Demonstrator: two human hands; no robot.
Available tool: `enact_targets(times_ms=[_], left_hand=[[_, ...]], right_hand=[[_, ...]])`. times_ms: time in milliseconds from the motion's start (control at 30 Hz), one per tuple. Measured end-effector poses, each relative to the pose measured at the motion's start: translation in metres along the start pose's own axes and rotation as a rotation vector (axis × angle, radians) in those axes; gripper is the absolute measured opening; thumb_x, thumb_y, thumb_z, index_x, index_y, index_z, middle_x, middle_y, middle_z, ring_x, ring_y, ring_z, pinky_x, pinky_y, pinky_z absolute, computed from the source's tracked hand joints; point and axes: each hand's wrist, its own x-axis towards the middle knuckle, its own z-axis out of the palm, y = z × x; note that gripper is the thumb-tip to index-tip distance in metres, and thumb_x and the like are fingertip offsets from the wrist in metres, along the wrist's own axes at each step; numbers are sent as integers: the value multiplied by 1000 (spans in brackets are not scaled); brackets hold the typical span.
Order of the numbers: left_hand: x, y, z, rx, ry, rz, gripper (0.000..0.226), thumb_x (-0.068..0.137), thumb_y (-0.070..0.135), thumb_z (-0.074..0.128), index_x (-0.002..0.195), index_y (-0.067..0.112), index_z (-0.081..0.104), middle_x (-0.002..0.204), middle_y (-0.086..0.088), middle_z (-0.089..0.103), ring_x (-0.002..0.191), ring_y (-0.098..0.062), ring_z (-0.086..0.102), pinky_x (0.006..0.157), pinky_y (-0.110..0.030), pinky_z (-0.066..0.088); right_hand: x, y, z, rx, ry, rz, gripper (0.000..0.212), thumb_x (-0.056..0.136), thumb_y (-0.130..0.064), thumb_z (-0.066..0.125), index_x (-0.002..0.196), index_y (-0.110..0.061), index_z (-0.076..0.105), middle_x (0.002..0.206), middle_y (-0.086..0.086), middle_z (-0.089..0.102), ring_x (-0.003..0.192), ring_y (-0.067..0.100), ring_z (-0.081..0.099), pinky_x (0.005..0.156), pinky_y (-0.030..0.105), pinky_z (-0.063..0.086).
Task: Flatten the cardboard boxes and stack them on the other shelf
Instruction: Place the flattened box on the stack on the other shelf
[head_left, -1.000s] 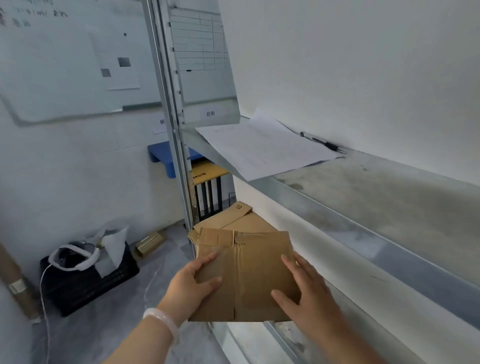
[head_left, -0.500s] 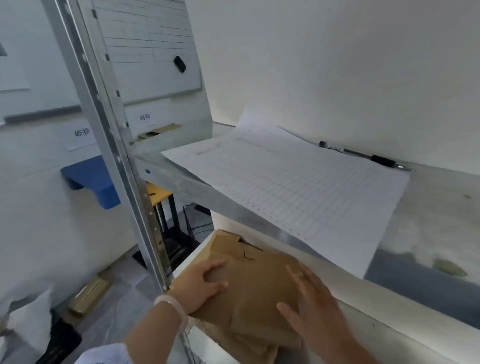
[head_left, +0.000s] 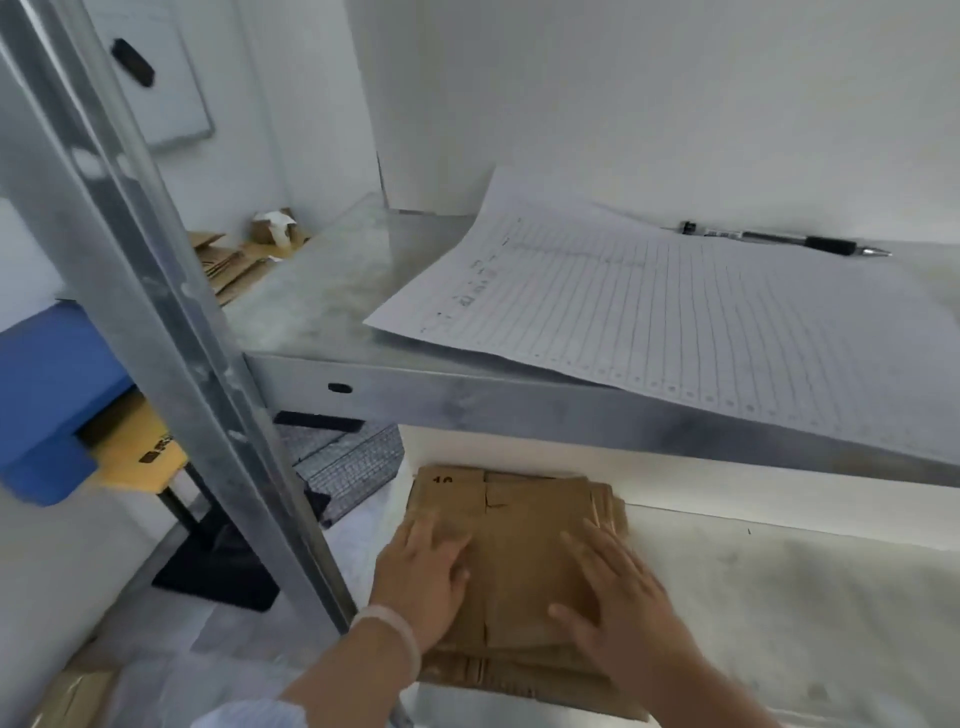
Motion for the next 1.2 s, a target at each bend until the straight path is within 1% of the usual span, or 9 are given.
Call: enact_targets(times_ms=[133,267,500,633,700,833,900,1033,1200], left_hand=[[4,0,12,25,-64,236,48,95,49,34,142,40,36,156,7,23,143,-19,15,117,-38,14],[13,2,19,13,-121,264,59,91,59,32,145,36,29,160,4,11,146,-16,6,118,-36,1],[34,-1,30,105,-153,360,65,94,56,19,152,30,9,159,8,-11,147,-14,-7,119,-39,-7],[32,-1,36,148,-158,354,89,78,80,-2,152,31,-4,157,7,-19,147,-16,-13,118,-42,-12],[30,0,39,149,-153,343,97,71,86,-9,151,32,-9,158,4,-19,146,-16,-16,116,-41,-14],[33,-1,43,120,-157,329,95,70,87,-11,150,36,-11,158,6,-21,145,-15,-19,115,-40,-18],[37,-2,44,101,-173,327,90,72,86,-6,149,39,-11,158,8,-20,145,-13,-19,114,-38,-17],[38,-3,41,76,-168,318,84,76,82,2,149,41,-6,159,11,-15,145,-10,-16,115,-37,-14],[28,2,42,122,-70,215,85,82,76,1,152,29,-9,160,1,-14,146,-17,-14,118,-42,-10]], right_hand=[[4,-8,14,-100,-29,21,65,96,-56,32,153,-37,8,162,-11,-4,148,10,-9,120,30,-5],[21,-13,22,-176,-118,31,73,93,-66,24,152,-37,-7,161,-9,-14,147,14,-15,113,31,-13],[36,3,47,-256,-190,128,91,73,-86,1,149,-38,-18,160,-8,-17,147,18,-16,116,38,-10],[36,6,62,-258,-149,107,91,72,-86,-11,144,-34,-31,156,-7,-31,139,12,-36,116,38,-20],[36,8,65,-252,-144,106,90,72,-87,-13,140,-33,-36,153,-8,-36,135,10,-42,115,39,-21],[37,11,70,-245,-128,100,86,73,-87,-12,139,-37,-36,154,-9,-34,136,9,-40,114,38,-22],[40,12,71,-242,-115,96,85,76,-85,-10,144,-38,-29,157,-8,-27,139,9,-35,114,36,-23],[47,19,60,-219,-78,94,81,81,-78,1,152,-39,-1,161,-10,-2,147,11,-11,115,31,-17],[43,23,63,-210,-83,144,88,77,-84,-3,145,-35,-29,156,-13,-30,139,3,-32,117,33,-16]])
